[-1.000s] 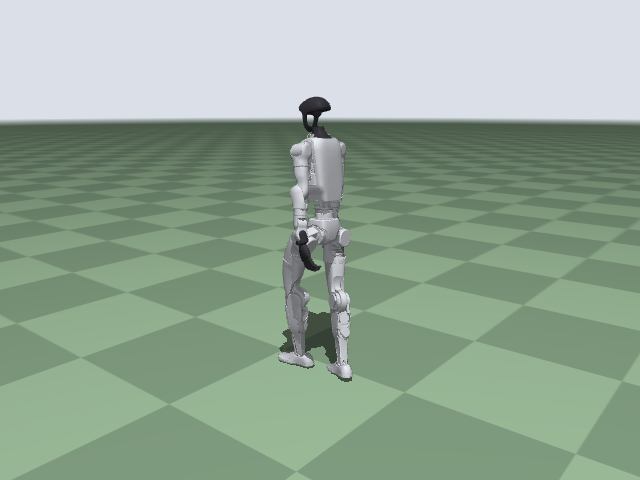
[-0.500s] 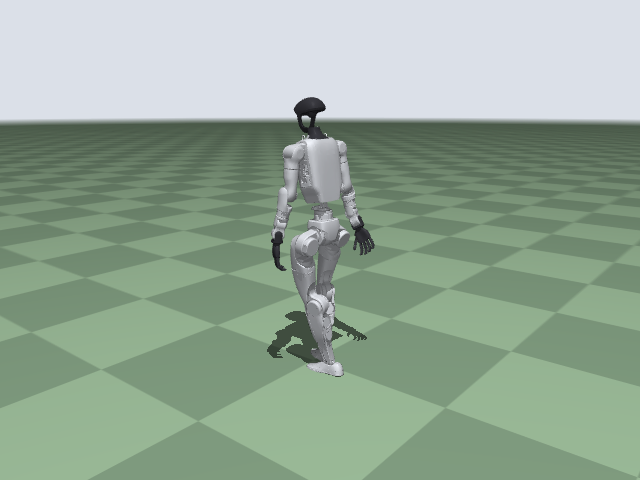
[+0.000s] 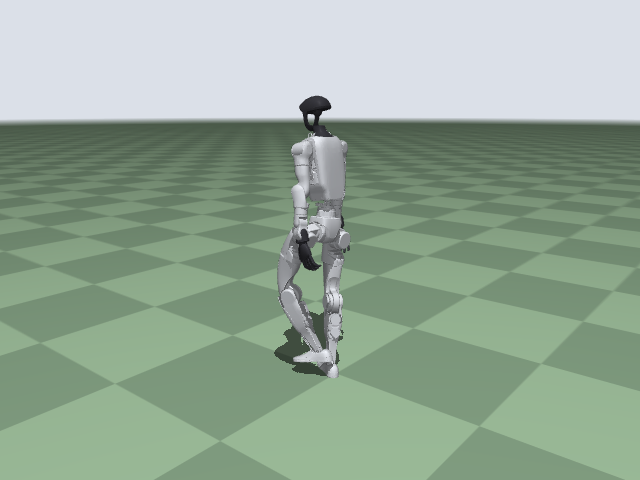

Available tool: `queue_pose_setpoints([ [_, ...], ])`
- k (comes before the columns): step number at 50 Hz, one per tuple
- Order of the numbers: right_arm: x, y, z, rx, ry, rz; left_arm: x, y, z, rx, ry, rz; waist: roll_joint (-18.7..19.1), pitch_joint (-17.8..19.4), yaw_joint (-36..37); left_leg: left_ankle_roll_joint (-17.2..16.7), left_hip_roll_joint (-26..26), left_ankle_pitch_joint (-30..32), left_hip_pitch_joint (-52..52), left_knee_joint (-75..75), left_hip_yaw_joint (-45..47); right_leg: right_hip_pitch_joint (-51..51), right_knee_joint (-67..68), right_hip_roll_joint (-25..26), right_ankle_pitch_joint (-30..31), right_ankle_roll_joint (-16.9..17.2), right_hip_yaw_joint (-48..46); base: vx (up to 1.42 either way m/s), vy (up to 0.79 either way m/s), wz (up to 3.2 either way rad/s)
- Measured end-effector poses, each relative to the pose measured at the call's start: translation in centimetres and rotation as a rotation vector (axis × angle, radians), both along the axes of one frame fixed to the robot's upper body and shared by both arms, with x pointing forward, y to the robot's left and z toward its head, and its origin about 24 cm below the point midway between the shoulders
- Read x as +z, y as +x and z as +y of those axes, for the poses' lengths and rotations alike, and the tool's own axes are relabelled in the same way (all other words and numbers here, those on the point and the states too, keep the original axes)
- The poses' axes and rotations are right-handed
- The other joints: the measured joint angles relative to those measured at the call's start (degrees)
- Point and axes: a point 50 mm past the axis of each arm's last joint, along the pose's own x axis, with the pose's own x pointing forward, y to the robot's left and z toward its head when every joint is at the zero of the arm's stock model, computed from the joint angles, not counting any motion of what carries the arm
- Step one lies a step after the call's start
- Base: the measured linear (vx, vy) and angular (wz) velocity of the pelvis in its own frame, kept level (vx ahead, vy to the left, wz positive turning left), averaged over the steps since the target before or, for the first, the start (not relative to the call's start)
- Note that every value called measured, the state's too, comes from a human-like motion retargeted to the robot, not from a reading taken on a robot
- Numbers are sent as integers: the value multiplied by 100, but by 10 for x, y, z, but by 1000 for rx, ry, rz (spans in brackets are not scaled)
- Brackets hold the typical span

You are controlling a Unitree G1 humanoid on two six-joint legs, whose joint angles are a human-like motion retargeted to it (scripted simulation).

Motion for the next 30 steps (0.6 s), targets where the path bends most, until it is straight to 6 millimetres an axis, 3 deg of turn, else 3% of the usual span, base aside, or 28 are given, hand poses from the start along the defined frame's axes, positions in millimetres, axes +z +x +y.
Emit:
queue_pose_setpoints([
  [5, 8, 35, 2, 61, -11, -134, 1, -16, -5, -35, -30, 82, 302, -82, 52, -1237, -566, 257, -184, -1274, -781, 270, -291, 299, -63, 282, -162, 25, 10, 11],
  [6, 9, 38, 3, 59, -9, -151, 1, -16, -6, -47, -41, 86, 334, -71, 107, -1310, -600, 314, -127, -1474, -723, 305, -270, 319, -96, 294, -117, 28, 10, -32],
  [7, 10, 42, 4, 56, -6, -165, 0, -15, -7, -60, -52, 88, 359, -57, 150, -1277, -625, 322, -58, -1642, -634, 343, -245, 326, -140, 309, -85, 22, 10, -25],
  [11, 9, 40, 10, 41, 37, -154, 0, -11, -10, -104, -71, 76, 386, -69, 128, -252, -761, -296, 401, -2062, -362, 563, -28, 292, -441, 379, -83, 33, 11, -7],
  [14, 5, 29, 10, 70, 10, -133, 0, -7, -4, -147, -59, 78, 452, -175, 52, 23, -778, -555, 580, -2199, -588, 649, 341, 373, -593, 408, -38, 45, 7, -19],
  [17, 2, 20, 6, 90, -155, -212, 4, 18, 15, -251, -10, 24, 556, -97, -104, -76, -484, -629, 854, -2363, -712, 476, 1233, 541, -371, 474, -105, 29, -4, 11],
  [20, -2, 0, -3, 56, -270, -239, 11, 54, 35, -391, 64, -81, 715, -88, -94, -179, -151, -664, 1083, -2546, -725, -216, 2849, 515, 232, 805, 149, 27, -5, 11],
  [22, -4, -15, -7, 65, -260, -162, 19, 83, 44, -451, 131, -163, 812, -70, -172, -250, 14, -663, 1142, -2633, -845, -832, 4042, 433, -99, 848, 209, 20, -3, 18],
  [25, -6, -37, -14, 71, -227, -25, 30, 122, 47, -484, 206, -282, 857, -42, -321, -325, 141, -591, 1248, -2850, -829, -1637, 5359, 187, -738, 639, 51, 19, -2, 30],
  [30, -7, -64, -17, -46, -164, 92, 51, 177, 40, -470, 205, -489, 726, 2, -756, -421, 107, -461, 1310, -3191, -808, -2953, 6306, -339, -1640, 309, -133, 15, -3, 50],
])
